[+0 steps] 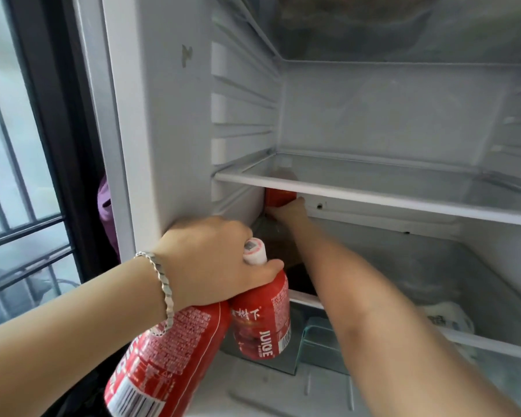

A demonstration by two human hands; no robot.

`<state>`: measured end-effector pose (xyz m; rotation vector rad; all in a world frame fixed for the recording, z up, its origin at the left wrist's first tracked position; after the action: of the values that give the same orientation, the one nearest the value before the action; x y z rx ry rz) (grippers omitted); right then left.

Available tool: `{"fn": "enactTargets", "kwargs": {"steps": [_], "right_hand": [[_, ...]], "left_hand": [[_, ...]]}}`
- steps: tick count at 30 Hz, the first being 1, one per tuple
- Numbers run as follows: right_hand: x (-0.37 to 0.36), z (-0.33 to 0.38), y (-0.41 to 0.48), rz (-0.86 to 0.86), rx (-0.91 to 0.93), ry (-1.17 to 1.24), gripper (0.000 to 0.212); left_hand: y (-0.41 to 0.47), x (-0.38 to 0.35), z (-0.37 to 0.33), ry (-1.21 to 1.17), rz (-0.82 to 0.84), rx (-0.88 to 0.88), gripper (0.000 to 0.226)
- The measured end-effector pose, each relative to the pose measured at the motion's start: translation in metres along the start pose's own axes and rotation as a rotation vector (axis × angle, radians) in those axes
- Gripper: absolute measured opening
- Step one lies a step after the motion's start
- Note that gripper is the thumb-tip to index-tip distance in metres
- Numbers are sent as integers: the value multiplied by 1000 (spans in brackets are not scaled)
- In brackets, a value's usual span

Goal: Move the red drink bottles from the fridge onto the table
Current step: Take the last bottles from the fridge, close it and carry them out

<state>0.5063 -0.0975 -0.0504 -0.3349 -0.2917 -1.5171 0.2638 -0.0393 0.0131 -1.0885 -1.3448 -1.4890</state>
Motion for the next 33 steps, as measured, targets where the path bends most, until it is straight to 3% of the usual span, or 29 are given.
{"fn": "enactTargets", "kwargs": {"steps": [5,13,17,21,23,25,27,33], "right_hand": [[-3,-4,8,-118,-46,41,88],[31,-14,-71,54,32,-132,89],[63,-33,-125,69,73,-132,104],[83,-48,-162,50,64,-88,101],[88,-45,-170,97,72,-60,93],[93,-32,-175,125,100,79,69],[98,-13,-180,50,163,193,54],[93,15,-188,-105,303,92,21]], "left_hand": [[0,-2,2,69,-27,-10,59],[-4,-1,1,86,-11,-40,56],[-4,-2,0,52,-30,-32,57],[-5,-8,0,-14,-25,-26,57],[-5,-11,-1,-38,-19,-23,55],[-5,-13,-2,-43,-17,-27,54],[-6,-13,-1,-48,-19,-30,55],[-10,-11,-2,-41,-45,-37,53]]}}
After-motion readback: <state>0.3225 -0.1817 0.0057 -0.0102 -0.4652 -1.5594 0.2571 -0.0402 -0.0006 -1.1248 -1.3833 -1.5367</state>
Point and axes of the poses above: each hand's wrist, its own y-axis towards the middle knuckle, its own x-axis out of the back of the hand, z = x × y, the point moved 5 cm from there along y, towards the middle knuckle, and after that the axes turned 9 degrees about -x, right-handed, at the moved point
